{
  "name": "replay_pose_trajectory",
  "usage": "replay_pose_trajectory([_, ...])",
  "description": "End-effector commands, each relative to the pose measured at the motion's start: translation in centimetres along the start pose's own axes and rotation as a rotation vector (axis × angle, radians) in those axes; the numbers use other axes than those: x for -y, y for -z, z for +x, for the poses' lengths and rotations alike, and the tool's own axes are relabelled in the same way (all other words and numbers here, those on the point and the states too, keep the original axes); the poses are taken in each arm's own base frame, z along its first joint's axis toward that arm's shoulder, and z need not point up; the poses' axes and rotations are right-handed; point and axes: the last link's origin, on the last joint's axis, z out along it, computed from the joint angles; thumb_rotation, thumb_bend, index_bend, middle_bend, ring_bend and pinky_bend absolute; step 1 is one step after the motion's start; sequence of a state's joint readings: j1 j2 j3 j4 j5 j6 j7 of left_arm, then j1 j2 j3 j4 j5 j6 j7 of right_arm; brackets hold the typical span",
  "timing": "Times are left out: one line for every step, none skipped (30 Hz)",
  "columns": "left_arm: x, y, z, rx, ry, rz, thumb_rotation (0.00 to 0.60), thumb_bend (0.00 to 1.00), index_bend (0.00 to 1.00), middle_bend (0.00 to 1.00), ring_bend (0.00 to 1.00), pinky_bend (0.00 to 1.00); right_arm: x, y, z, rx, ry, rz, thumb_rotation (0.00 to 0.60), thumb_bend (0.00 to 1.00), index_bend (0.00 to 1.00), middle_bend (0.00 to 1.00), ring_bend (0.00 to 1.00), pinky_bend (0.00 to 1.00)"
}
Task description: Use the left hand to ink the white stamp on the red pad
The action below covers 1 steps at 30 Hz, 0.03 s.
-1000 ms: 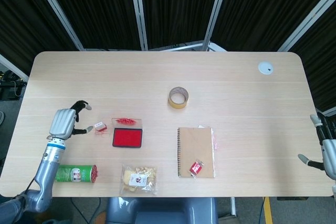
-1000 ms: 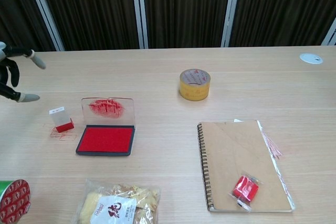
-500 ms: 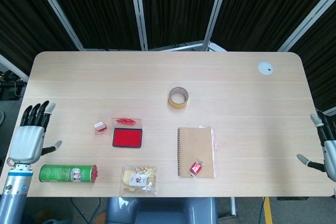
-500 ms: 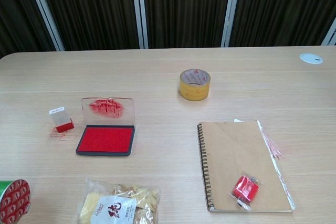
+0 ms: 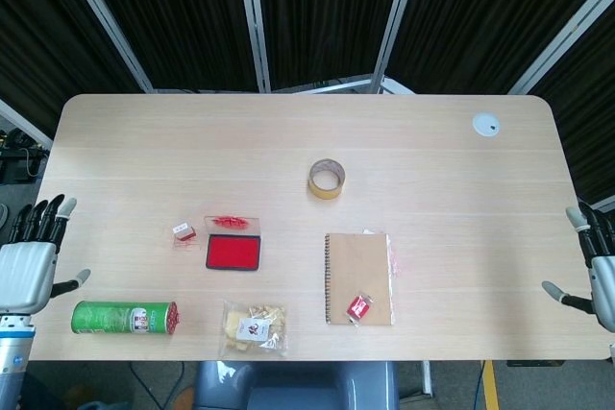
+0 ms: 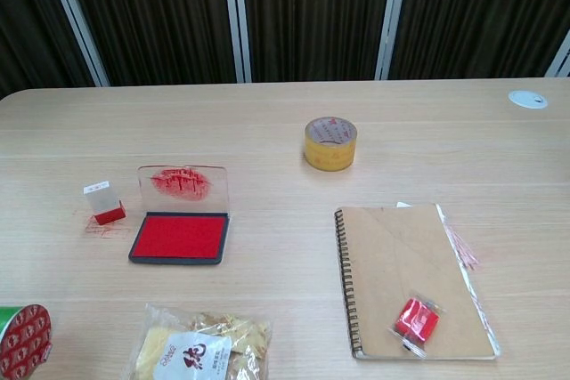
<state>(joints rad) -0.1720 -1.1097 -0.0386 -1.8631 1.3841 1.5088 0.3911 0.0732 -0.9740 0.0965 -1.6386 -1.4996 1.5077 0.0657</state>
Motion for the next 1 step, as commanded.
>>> replay_pose_trajectory([0.13,0.03,0.26,-0.007,0.007,-0.001,0.6,0.0,0.0,0.0,0.0,0.0,0.13,-0.03,0.03,-0.004,-0.002,0.003,0.6,0.0,0.0,0.0,0.0,0.0])
